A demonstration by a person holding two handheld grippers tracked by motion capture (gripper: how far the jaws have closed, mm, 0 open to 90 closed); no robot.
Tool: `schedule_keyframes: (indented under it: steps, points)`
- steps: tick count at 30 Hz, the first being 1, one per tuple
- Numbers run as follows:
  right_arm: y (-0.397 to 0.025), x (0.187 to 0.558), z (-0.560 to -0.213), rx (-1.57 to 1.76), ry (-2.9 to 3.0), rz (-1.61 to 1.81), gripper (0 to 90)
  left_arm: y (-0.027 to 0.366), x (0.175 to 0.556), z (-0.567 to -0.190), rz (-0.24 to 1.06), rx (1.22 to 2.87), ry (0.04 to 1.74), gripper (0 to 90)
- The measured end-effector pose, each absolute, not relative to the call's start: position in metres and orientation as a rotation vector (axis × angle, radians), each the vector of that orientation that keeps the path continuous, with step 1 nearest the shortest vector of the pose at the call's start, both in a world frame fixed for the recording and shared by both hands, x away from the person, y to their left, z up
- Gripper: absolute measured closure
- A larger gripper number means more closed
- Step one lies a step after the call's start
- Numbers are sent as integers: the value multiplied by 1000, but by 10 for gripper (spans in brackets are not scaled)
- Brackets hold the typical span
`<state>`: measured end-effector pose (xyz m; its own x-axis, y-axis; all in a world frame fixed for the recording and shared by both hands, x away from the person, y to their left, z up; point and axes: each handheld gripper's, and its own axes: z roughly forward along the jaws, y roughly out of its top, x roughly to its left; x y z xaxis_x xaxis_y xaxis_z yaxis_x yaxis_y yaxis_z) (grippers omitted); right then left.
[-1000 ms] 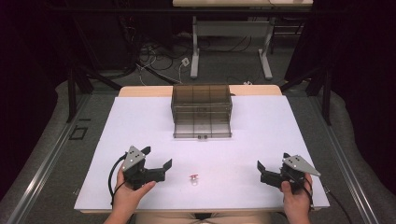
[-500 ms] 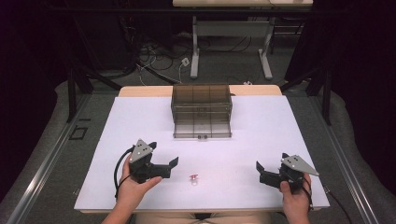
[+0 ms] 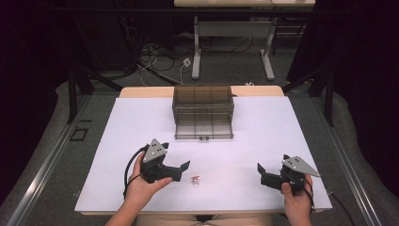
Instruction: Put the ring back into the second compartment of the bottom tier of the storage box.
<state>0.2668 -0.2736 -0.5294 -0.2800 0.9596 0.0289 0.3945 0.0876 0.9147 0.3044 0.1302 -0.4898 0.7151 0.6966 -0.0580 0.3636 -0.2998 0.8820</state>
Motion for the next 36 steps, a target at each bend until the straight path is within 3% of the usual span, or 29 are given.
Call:
schedule_keyframes:
  steps: [13, 36]
  points:
    - [-274, 267, -530, 1344, 1753, 1163, 0, 121, 303, -494, 423, 1937, 798, 42]
    - [-273, 270, -533, 1342, 1783, 1170, 0, 102, 296, -528, 399, 2075, 752, 272]
